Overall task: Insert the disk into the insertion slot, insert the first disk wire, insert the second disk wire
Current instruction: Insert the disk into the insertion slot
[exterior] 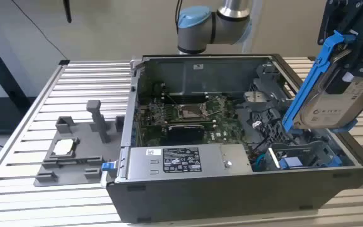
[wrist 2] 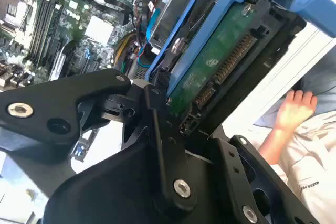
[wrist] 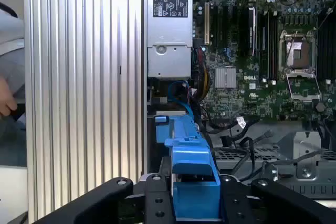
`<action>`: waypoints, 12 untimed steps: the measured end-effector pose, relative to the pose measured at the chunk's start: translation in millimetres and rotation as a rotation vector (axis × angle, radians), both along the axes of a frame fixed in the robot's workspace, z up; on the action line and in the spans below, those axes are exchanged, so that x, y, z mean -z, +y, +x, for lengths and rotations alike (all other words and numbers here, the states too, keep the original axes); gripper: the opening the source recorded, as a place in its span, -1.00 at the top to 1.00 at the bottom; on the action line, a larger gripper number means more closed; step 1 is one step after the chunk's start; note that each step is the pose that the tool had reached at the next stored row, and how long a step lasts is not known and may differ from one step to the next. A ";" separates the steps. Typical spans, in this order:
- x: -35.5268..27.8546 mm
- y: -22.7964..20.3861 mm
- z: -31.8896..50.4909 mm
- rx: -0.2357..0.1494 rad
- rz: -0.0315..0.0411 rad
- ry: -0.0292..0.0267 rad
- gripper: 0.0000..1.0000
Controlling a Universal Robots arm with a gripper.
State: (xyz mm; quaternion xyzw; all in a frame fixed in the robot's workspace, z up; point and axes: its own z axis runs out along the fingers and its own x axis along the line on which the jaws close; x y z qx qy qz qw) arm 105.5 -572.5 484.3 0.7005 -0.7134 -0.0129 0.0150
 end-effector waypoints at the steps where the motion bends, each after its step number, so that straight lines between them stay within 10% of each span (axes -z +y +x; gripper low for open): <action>1: 0.0 0.0 0.0 0.000 0.0000 0.0000 0.35; 12: 0.8 0.0 0.0 0.000 0.0000 0.0000 0.35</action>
